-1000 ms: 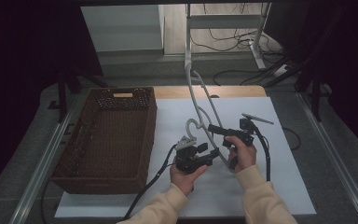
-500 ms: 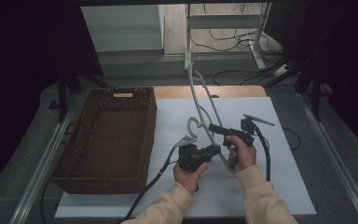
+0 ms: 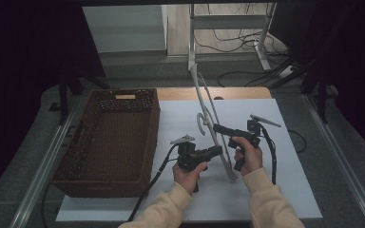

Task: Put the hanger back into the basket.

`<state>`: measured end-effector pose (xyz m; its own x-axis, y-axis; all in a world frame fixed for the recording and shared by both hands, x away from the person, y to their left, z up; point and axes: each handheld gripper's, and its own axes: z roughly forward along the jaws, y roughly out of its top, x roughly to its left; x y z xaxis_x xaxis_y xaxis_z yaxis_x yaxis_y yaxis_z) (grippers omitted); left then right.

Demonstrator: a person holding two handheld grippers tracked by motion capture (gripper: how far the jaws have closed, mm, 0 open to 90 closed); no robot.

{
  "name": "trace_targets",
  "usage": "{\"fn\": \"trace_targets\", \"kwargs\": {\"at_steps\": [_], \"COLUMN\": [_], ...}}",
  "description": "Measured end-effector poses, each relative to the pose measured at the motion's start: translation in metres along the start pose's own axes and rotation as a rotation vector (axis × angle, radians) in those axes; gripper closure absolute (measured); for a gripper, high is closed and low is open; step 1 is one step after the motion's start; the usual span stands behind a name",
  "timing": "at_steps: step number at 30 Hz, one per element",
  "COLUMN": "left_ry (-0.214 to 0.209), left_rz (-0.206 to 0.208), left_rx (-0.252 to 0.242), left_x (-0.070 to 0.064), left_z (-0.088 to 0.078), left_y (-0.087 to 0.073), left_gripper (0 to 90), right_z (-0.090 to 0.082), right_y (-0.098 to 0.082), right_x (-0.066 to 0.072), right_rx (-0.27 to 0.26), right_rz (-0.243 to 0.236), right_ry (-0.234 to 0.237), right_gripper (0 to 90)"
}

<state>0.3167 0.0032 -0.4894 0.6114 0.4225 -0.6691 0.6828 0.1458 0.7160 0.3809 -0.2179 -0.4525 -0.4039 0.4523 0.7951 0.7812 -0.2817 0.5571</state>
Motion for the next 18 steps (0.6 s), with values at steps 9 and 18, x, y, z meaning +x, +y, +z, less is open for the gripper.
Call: {"fn": "trace_targets", "kwargs": {"at_steps": [9,18], "left_ry": [0.01,-0.014], "left_rz": [0.023,0.042], "left_rx": [0.028,0.064], "left_x": [0.002,-0.006], "left_z": [-0.015,-0.035], "left_y": [0.008,0.016], "left_gripper": [82.1,82.2], "right_z": [-0.021,-0.05], "right_y": [0.009,0.007], "right_x": [0.0,-0.012], "right_rx": [-0.024,-0.016], "right_rz": [-0.077,-0.127], "right_ry": [-0.07,-0.148], "right_gripper": [47.9,42.0]}}
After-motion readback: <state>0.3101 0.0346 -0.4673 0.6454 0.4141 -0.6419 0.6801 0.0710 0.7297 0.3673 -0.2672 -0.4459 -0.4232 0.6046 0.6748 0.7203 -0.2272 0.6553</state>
